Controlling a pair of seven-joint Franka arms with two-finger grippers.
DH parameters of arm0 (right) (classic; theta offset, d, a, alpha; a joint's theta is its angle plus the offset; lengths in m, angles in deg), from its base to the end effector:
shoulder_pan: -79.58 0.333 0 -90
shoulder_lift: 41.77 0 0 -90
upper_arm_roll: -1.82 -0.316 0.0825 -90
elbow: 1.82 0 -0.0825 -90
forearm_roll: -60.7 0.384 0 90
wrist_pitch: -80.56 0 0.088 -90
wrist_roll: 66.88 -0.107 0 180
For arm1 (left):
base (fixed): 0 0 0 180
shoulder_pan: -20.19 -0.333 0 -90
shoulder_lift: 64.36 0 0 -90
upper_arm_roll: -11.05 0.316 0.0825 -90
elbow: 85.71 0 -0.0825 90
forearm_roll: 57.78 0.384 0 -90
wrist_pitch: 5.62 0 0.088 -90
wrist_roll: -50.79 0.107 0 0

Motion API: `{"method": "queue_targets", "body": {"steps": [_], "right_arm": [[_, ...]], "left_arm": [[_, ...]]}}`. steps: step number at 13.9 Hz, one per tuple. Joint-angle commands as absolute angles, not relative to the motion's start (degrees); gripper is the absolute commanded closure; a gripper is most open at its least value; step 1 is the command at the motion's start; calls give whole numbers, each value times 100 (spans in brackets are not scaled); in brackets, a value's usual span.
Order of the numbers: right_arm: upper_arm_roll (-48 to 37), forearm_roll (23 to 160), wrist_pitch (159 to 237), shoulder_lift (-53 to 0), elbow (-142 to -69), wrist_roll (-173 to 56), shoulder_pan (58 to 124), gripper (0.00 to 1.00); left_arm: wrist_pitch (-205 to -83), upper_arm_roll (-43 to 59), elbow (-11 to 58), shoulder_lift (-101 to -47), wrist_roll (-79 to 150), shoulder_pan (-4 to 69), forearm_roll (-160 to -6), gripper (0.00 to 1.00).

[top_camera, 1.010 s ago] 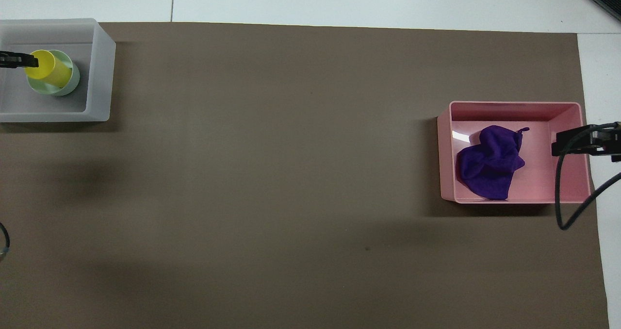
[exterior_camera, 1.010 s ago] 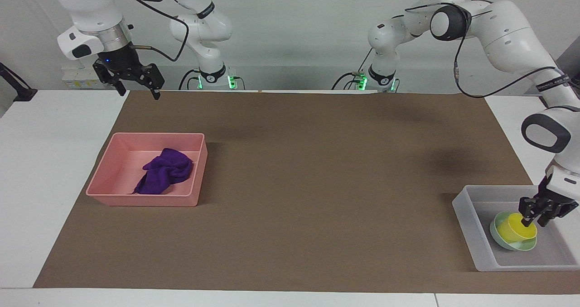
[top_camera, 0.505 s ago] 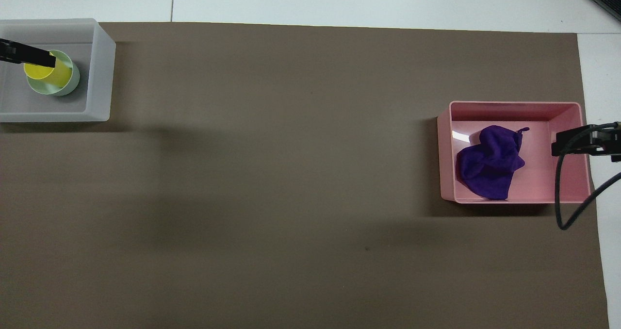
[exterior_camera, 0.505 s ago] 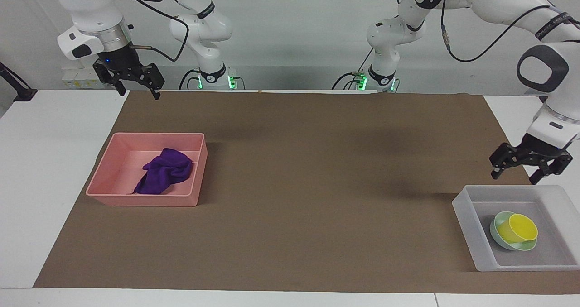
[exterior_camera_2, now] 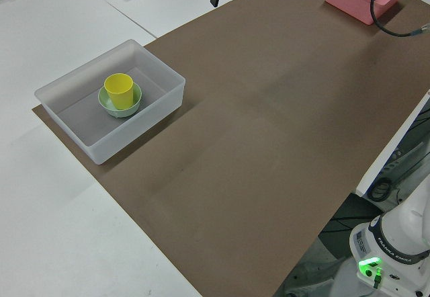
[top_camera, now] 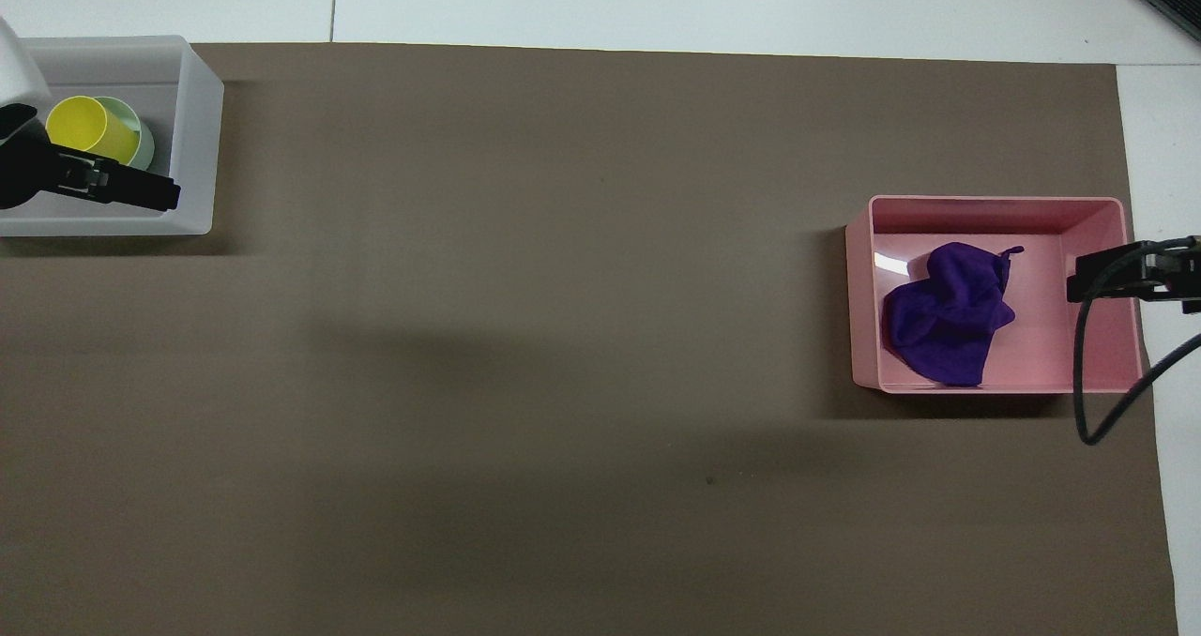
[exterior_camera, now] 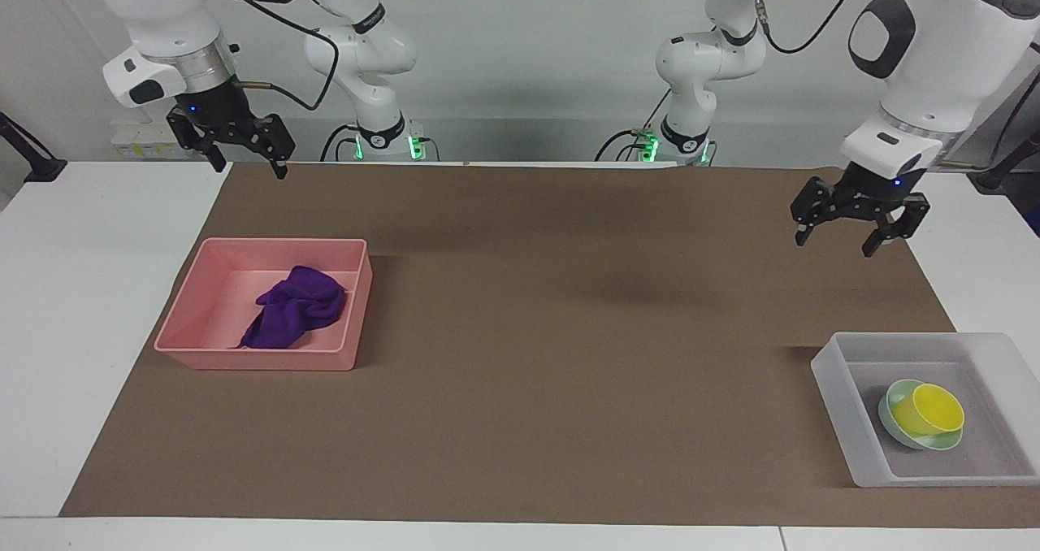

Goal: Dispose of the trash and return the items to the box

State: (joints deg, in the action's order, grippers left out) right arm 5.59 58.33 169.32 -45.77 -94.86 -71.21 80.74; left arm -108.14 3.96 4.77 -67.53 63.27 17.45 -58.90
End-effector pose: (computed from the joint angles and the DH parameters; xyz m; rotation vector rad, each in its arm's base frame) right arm 0.5295 -0.0299 0.6355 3.0990 -0.1889 -0.0070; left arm 0.5900 -0.0445 0.6100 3.0841 -0.4508 0.2447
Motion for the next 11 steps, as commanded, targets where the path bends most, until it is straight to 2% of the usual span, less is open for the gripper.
{"method": "queue_targets", "body": {"steps": [1,3,11], "right_arm": [[542,5947,17021,-4714,-9657,-6986,7994,0],[542,5938,17021,-4714,-9656,-6986,7994,0],[542,5947,17021,-4714,-9657,-6978,7994,0]], "left_arm": [[-10591,1199,658,-6498,6283,2525,-5866,0],[-10301,1553,623,-6437,6283,2792,-5884,0],[-9659,1624,684,-6304,6204,2722,-5875,0]]}}
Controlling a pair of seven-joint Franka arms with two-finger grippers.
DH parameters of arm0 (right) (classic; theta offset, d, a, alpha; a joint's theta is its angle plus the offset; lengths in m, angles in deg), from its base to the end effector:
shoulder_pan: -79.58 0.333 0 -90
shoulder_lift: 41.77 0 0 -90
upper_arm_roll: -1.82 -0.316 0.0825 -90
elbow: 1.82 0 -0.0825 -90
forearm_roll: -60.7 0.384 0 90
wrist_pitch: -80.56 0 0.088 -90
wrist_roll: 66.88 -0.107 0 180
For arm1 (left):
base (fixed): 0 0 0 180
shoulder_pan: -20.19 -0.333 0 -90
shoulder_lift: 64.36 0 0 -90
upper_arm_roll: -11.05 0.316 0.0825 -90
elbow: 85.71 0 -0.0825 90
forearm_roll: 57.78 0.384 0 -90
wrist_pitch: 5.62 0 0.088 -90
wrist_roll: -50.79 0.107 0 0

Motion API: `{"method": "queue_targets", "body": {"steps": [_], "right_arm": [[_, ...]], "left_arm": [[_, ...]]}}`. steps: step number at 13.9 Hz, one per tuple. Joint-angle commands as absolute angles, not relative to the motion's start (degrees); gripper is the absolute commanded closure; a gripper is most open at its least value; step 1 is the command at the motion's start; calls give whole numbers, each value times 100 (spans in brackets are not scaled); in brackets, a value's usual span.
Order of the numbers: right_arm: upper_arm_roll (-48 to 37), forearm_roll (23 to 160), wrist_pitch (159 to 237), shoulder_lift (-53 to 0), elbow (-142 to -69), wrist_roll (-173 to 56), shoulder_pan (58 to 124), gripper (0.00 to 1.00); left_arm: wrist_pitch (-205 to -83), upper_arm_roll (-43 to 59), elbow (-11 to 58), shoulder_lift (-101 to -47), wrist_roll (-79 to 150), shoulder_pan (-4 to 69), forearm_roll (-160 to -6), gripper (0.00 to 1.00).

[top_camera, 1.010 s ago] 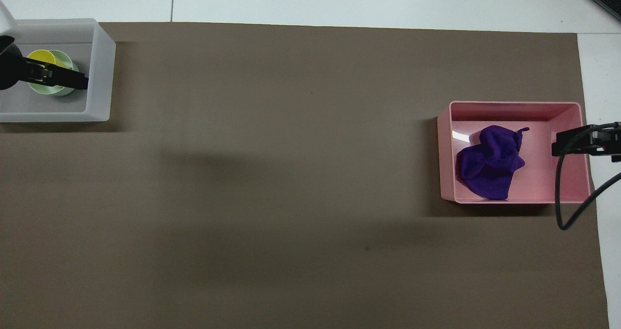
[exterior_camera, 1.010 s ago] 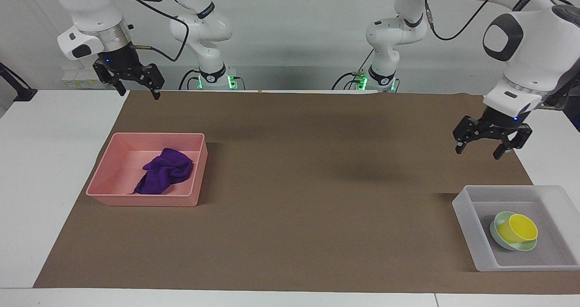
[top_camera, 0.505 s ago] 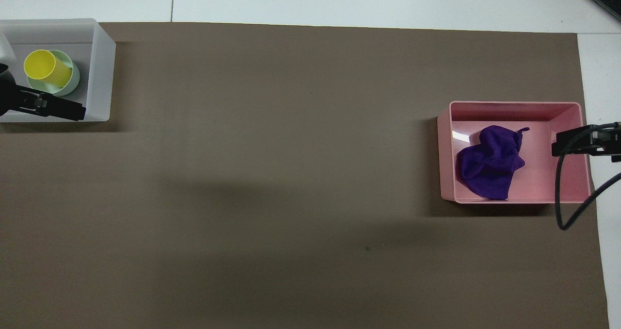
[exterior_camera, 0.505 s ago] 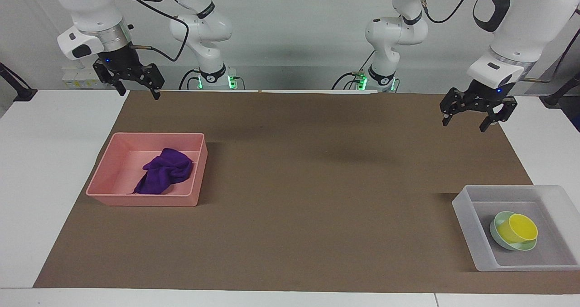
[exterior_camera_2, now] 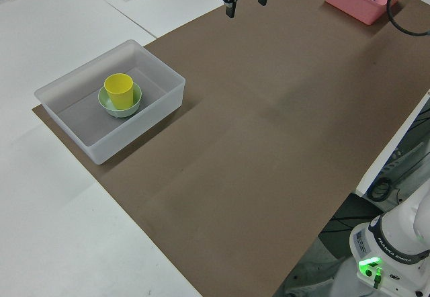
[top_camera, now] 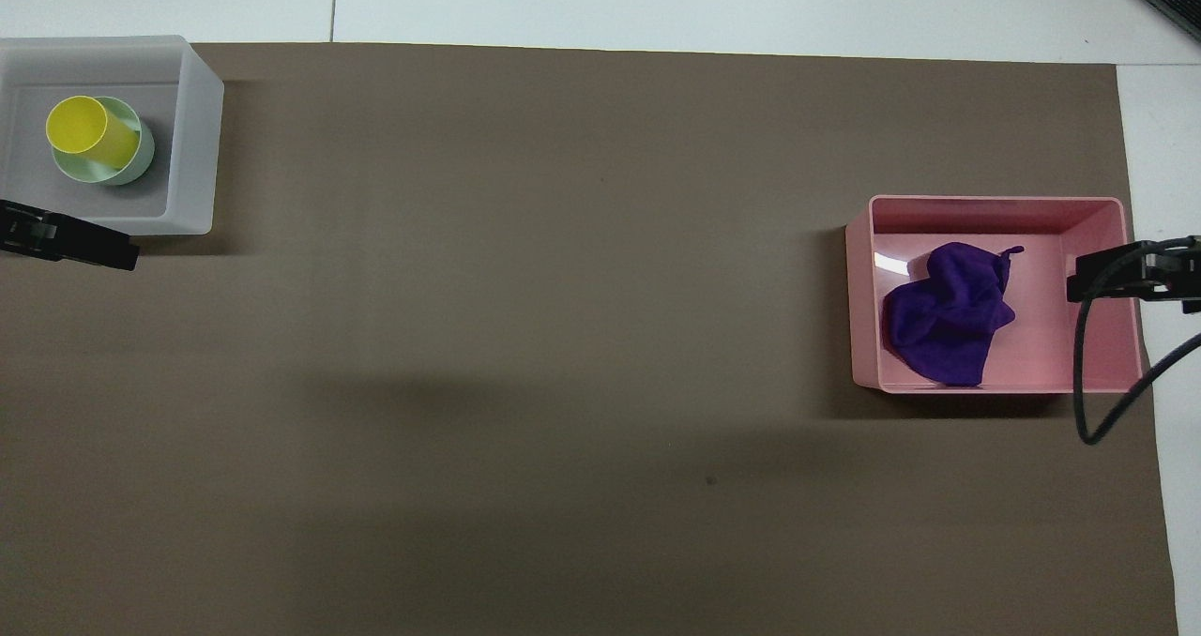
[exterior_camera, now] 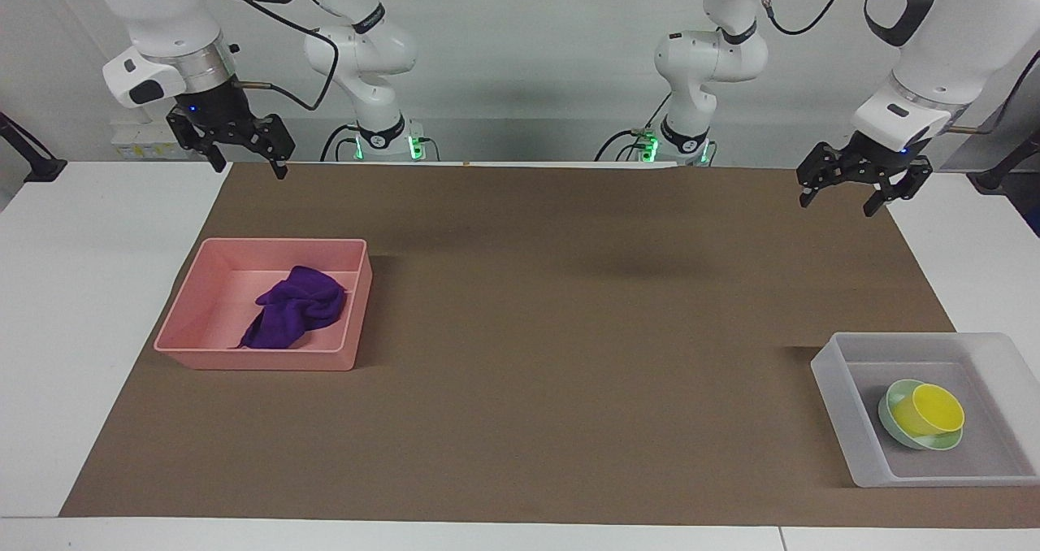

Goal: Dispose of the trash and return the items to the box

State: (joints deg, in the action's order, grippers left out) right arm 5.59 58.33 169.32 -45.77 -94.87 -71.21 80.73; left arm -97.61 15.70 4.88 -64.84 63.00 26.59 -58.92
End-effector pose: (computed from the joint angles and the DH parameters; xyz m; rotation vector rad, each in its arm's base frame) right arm 0.5295 -0.0300 0.6354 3.0990 -0.1891 -0.0072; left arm 0.5600 -0.0194 0.6181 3.1008 -0.3788 0.0278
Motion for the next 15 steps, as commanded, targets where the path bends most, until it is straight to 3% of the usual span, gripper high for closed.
{"method": "queue_targets", "body": {"steps": [1,15], "right_arm": [[542,5947,17021,-4714,-9657,-6978,7994,0],[542,5894,17012,-4714,-9648,-6951,8002,0]], "left_arm": [[-9667,1624,684,-6304,6204,2722,-5875,0],[-9685,1624,693,-6304,6169,2714,-5875,0]]}}
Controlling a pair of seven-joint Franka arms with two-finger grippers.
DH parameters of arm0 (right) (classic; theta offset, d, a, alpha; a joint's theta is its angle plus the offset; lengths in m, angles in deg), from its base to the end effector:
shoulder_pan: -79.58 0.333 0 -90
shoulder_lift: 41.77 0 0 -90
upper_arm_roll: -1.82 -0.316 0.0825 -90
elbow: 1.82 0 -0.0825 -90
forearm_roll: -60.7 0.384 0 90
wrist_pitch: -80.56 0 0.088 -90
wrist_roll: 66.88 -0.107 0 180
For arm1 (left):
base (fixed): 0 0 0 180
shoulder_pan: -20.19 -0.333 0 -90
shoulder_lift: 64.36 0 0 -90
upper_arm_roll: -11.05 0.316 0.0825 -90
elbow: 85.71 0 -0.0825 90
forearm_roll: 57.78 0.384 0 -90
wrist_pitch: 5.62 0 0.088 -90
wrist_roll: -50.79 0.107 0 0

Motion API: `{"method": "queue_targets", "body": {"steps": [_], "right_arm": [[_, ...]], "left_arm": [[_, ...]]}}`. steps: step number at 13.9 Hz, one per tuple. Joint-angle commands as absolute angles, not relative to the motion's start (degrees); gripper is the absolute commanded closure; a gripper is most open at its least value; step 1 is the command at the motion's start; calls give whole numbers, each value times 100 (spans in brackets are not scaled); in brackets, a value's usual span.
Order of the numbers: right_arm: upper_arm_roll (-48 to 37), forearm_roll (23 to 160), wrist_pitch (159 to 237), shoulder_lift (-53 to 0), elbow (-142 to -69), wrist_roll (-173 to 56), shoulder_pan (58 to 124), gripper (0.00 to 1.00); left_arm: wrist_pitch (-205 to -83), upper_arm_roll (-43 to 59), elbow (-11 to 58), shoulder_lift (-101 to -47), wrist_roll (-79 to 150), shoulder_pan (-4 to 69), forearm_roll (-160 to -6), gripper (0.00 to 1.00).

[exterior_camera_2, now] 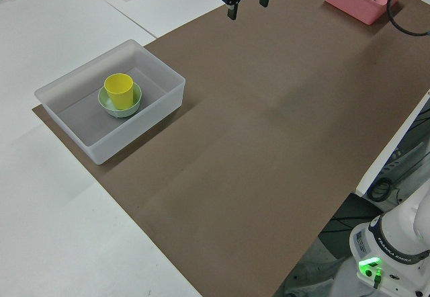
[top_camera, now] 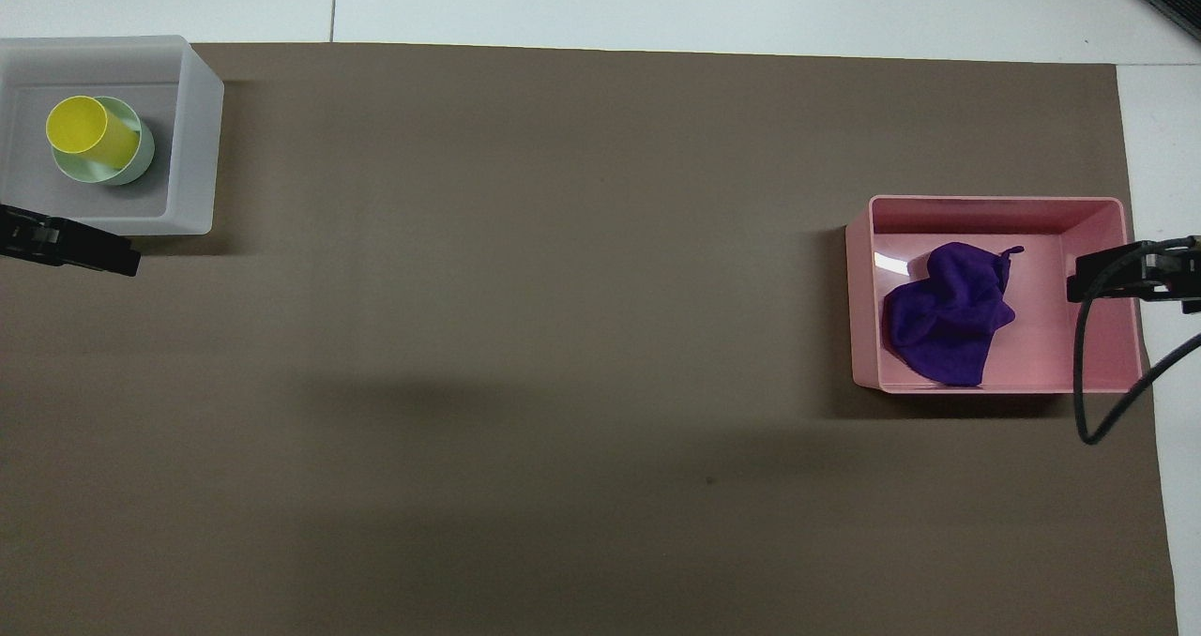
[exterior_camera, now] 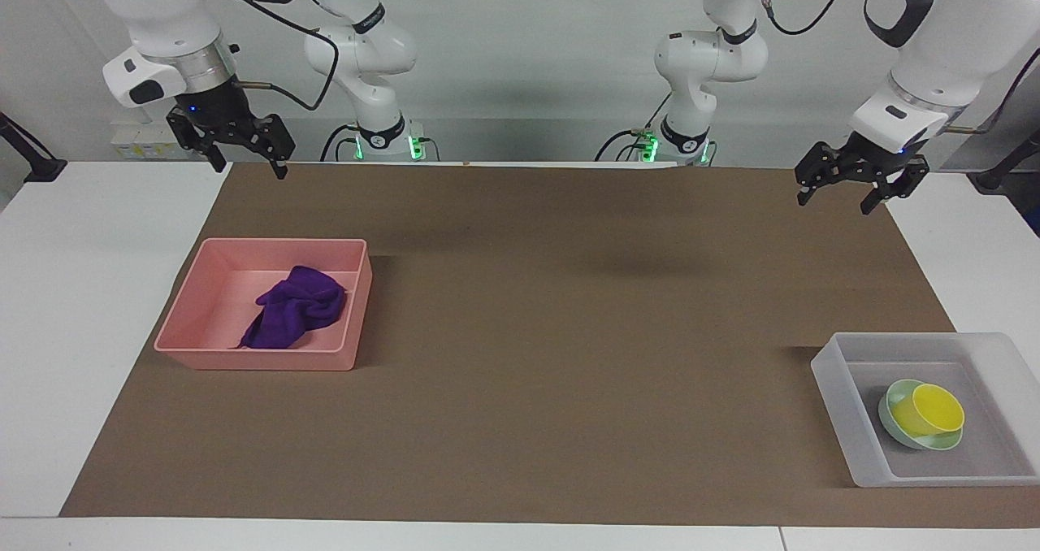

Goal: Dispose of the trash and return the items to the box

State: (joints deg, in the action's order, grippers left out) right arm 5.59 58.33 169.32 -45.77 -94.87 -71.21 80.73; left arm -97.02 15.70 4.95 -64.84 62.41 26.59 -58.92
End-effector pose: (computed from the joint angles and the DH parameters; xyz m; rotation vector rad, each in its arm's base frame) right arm 0.5295 -0.0300 0.6354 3.0990 -0.1891 -0.0072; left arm 0.5589 -0.0194 0.6166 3.1017 -0.3629 0.0097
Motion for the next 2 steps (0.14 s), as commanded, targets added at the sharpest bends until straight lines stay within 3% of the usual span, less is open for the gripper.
{"method": "queue_targets", "body": {"steps": [1,2], "right_arm": [[542,5894,17012,-4714,-9648,-6951,8002,0],[542,5894,17012,-4714,-9656,-6951,8002,0]], "left_arm": [[-9685,1624,693,-6304,6169,2714,-5875,0],[-9693,1624,693,-6304,6160,2722,-5875,0]]}}
